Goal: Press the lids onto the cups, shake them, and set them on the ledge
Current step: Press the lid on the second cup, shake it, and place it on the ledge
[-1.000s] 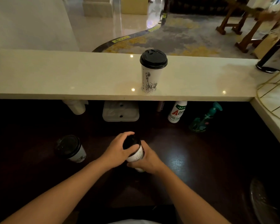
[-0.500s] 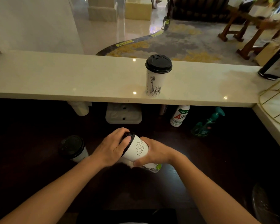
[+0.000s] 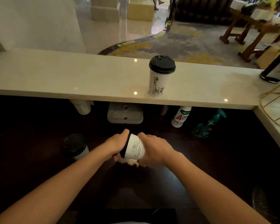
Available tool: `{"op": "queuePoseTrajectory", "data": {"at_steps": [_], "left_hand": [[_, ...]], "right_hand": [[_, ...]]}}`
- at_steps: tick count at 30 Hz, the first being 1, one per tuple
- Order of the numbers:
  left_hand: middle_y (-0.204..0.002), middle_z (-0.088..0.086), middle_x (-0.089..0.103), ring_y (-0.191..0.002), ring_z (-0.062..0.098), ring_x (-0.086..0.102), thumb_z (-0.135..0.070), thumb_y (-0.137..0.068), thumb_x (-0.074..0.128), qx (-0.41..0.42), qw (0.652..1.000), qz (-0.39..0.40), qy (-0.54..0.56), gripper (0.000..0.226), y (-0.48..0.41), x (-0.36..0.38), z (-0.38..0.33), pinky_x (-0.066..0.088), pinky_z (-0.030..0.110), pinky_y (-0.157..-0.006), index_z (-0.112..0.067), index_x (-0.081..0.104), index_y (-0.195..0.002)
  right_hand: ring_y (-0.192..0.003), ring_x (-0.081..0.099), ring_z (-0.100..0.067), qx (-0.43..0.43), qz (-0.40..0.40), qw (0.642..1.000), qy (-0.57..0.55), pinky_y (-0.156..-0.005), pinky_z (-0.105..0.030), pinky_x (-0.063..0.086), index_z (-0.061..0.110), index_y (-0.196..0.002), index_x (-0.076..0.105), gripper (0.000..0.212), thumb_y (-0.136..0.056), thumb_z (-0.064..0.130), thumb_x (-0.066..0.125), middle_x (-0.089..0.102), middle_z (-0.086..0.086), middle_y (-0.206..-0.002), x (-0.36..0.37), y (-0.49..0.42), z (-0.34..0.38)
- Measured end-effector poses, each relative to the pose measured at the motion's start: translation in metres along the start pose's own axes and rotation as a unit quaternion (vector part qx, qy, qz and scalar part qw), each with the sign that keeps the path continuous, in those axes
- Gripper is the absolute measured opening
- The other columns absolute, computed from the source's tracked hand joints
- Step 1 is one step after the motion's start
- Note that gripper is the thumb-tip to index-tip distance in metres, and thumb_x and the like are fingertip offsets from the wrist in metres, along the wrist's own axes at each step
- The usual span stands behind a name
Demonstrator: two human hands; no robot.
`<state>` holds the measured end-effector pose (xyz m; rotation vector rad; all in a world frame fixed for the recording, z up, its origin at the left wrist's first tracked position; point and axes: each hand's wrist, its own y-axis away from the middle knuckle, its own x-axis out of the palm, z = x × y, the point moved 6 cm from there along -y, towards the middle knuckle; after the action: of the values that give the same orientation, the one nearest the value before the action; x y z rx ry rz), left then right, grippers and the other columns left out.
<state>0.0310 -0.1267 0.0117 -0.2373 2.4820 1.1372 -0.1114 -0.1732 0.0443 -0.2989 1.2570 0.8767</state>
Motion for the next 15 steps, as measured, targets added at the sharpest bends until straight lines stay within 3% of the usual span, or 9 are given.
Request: {"op": "queuePoseTrajectory", "data": {"at_steps": [3,7,9,12,15], "left_hand": [[-0.046,0.002,0.051,-0.034,0.010,0.034,-0.058,-0.094,0.020,-0.078,0.992,0.073,0.069,0.062,-0.002,0.010,0.007,0.019,0.014,-0.033,-0.009,0.056,-0.080],[-0.056,0.009,0.058,-0.033,0.006,0.035,-0.069,-0.090,0.024,-0.175,0.968,0.138,0.111,0.077,-0.005,0.015,0.019,0.023,0.014,-0.027,-0.003,0.064,-0.085],[-0.060,0.012,0.060,-0.033,0.007,0.037,-0.069,-0.091,0.024,-0.177,0.965,0.150,0.119,0.079,-0.001,0.017,0.017,0.027,0.015,-0.026,-0.001,0.065,-0.088],[-0.057,0.011,0.060,-0.033,0.013,0.045,-0.066,-0.094,0.019,-0.089,0.987,0.086,0.102,0.073,0.004,0.014,0.004,0.034,0.018,-0.032,-0.006,0.060,-0.086],[-0.080,0.008,0.065,-0.060,0.026,0.063,-0.059,-0.096,0.013,0.128,0.987,-0.094,0.022,0.066,0.000,0.000,-0.008,0.049,0.031,-0.057,-0.013,0.059,-0.094]], "right_hand": [[-0.091,0.068,-0.028,-0.022,-0.022,0.995,0.093,-0.066,-0.035,0.048,0.021,-0.126,0.042,0.071,-0.070,0.047,0.079,0.061,-0.002,-0.110,-0.001,0.000,0.007],[-0.094,0.067,-0.029,-0.056,-0.074,0.977,0.191,-0.070,-0.037,0.046,0.017,-0.132,0.045,0.076,-0.072,0.045,0.082,0.062,-0.006,-0.111,0.003,-0.002,0.012],[-0.093,0.067,-0.029,-0.060,-0.098,0.970,0.213,-0.072,-0.037,0.047,0.017,-0.133,0.045,0.078,-0.071,0.044,0.083,0.063,-0.006,-0.110,0.005,-0.003,0.012],[-0.097,0.066,-0.029,-0.034,-0.114,0.977,0.177,-0.076,-0.039,0.048,0.019,-0.132,0.045,0.077,-0.070,0.045,0.081,0.062,-0.004,-0.113,0.000,-0.002,0.004],[-0.096,0.066,-0.024,0.050,-0.110,0.993,0.005,-0.076,-0.039,0.055,0.027,-0.124,0.046,0.073,-0.064,0.052,0.078,0.061,0.003,-0.111,-0.004,0.002,-0.016]]}}
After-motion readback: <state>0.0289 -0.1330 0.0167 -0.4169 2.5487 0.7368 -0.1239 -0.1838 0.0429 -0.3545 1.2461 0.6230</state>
